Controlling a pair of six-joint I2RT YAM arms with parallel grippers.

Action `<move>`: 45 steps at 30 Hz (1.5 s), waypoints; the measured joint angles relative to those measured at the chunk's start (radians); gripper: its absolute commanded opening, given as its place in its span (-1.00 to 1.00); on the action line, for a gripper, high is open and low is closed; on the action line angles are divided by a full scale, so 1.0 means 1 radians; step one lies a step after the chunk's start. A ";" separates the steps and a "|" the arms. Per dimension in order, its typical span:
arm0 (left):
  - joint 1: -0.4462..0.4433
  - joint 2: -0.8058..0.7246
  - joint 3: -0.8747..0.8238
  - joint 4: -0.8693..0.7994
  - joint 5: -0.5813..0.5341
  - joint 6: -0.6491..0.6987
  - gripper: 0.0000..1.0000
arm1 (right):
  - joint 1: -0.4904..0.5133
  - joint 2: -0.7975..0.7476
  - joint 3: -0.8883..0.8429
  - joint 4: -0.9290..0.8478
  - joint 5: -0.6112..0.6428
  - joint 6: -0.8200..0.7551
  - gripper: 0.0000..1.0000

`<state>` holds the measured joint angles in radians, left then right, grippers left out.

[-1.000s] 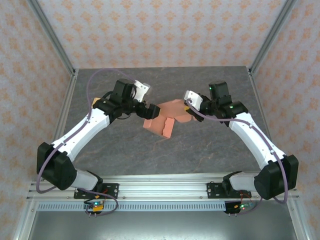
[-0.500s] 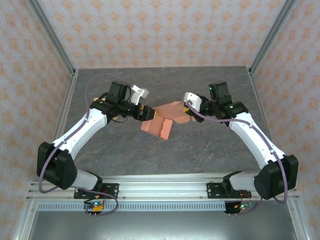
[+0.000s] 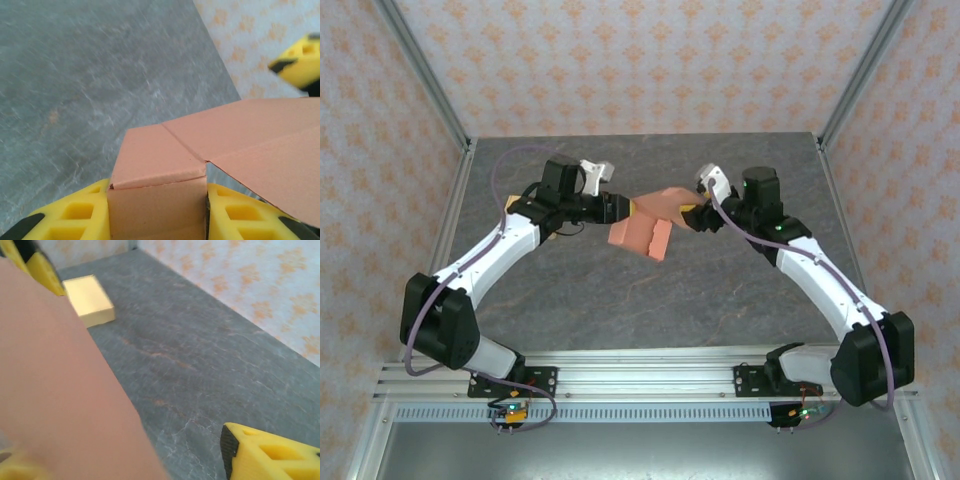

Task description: Fold the paper box

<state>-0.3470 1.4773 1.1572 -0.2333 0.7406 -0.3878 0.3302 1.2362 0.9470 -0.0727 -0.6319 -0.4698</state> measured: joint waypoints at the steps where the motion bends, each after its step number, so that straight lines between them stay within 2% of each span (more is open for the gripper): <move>1: 0.000 0.008 -0.001 0.024 -0.023 -0.033 -0.47 | 0.000 -0.008 -0.026 0.042 0.030 0.064 0.38; 3: 0.000 0.029 -0.001 0.067 -0.068 -0.097 -0.47 | 0.000 -0.034 -0.080 0.124 0.093 0.213 0.61; 7: 0.000 0.069 -0.001 0.117 -0.145 -0.211 -0.47 | -0.007 -0.111 -0.154 0.211 0.166 0.458 0.63; 12: 0.000 0.095 -0.001 0.159 -0.192 -0.340 -0.47 | -0.019 -0.161 -0.182 0.230 0.188 0.650 0.53; 18: 0.003 0.097 -0.001 0.238 -0.196 -0.454 -0.47 | -0.023 0.004 -0.180 0.229 0.099 0.801 0.24; 20: 0.003 0.097 -0.001 0.259 -0.188 -0.474 -0.47 | -0.023 0.087 -0.168 0.222 0.054 0.820 0.15; 26: 0.003 0.097 -0.005 0.335 -0.140 -0.485 -0.54 | -0.023 0.314 -0.007 0.163 -0.072 0.826 0.06; 32: 0.003 0.098 -0.016 0.381 -0.103 -0.486 -0.54 | -0.023 0.391 0.122 0.153 -0.126 0.837 -0.27; 34: 0.008 0.098 -0.016 0.390 -0.098 -0.488 -0.55 | -0.024 0.399 0.134 0.145 -0.124 0.834 -0.29; 40: 0.008 0.101 -0.016 0.408 -0.093 -0.510 -0.57 | 0.021 0.419 0.168 0.073 -0.023 0.753 -0.36; 45: 0.009 0.121 -0.016 0.409 -0.094 -0.513 -0.60 | 0.082 0.446 0.183 0.039 0.153 0.716 -0.61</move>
<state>-0.3378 1.5978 1.1416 0.1757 0.6468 -0.9009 0.4118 1.6825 1.1297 -0.0338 -0.4789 0.2459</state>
